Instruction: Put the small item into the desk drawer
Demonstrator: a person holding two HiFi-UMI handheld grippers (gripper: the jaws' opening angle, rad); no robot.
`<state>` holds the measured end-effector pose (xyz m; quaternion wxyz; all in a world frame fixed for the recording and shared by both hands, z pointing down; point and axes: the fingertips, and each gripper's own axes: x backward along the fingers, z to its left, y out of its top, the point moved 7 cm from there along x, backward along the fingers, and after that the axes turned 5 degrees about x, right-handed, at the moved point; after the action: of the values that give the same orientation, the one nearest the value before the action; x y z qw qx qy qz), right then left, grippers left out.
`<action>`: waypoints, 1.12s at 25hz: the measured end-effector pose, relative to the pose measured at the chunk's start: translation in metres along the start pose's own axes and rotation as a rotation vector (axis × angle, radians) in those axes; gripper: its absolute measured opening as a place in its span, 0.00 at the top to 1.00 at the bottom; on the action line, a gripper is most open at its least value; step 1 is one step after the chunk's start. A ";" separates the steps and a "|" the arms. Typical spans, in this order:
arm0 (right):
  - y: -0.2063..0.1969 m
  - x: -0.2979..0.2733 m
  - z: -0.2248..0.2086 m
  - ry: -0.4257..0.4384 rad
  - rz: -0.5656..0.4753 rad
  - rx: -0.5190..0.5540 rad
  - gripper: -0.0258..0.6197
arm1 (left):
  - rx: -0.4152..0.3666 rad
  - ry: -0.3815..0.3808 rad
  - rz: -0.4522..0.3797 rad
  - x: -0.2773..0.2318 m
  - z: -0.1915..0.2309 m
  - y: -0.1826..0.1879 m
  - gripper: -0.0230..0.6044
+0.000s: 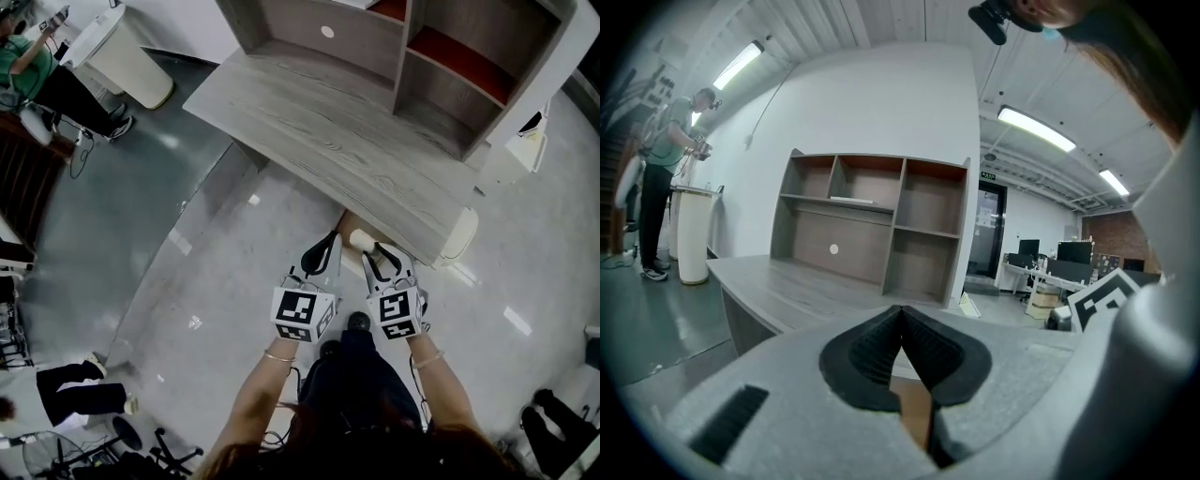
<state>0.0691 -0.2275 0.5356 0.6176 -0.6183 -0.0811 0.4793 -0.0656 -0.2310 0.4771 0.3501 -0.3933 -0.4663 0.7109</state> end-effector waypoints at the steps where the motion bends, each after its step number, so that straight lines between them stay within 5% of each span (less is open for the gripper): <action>1: -0.003 -0.003 0.000 0.005 0.002 0.005 0.80 | 0.007 0.003 0.001 -0.003 0.001 -0.003 0.94; 28: -0.081 -0.073 0.021 0.033 0.190 0.056 0.80 | 0.005 -0.020 0.091 -0.024 0.034 -0.084 0.94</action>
<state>0.0559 -0.2457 0.6447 0.5877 -0.6134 0.0015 0.5276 -0.0738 -0.2380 0.5696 0.3139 -0.4062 -0.4497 0.7310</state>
